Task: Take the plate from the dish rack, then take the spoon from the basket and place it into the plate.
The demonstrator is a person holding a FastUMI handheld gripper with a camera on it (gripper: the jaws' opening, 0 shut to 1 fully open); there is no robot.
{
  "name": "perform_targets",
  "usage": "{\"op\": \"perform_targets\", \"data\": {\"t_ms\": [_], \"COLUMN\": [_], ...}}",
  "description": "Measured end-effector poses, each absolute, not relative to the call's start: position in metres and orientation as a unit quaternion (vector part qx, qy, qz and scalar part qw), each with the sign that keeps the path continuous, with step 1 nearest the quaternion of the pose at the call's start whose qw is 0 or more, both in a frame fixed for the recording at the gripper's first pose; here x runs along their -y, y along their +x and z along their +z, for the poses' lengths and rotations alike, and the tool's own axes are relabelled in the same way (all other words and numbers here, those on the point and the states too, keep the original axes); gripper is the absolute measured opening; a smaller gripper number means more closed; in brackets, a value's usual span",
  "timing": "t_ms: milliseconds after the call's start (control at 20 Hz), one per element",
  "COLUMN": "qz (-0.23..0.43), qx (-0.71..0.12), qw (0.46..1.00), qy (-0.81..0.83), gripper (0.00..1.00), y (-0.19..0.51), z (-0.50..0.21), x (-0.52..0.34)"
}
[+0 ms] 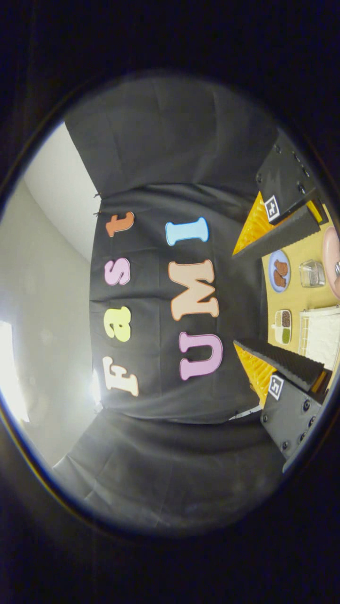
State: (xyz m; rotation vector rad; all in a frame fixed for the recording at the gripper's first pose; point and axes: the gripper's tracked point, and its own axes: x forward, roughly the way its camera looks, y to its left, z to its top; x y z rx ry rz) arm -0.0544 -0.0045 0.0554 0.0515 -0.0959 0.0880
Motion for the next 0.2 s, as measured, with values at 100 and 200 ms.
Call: {"op": "perform_targets", "data": {"t_ms": [100, 200], "qz": [0.044, 0.049], "qx": [0.049, 0.053], "qw": [0.998, 0.997], "qy": [0.022, 0.020], "gripper": [1.00, 1.00], "y": [-0.0564, -0.0585], "z": [0.0559, 0.0599], "x": [0.0042, 0.0018]}}
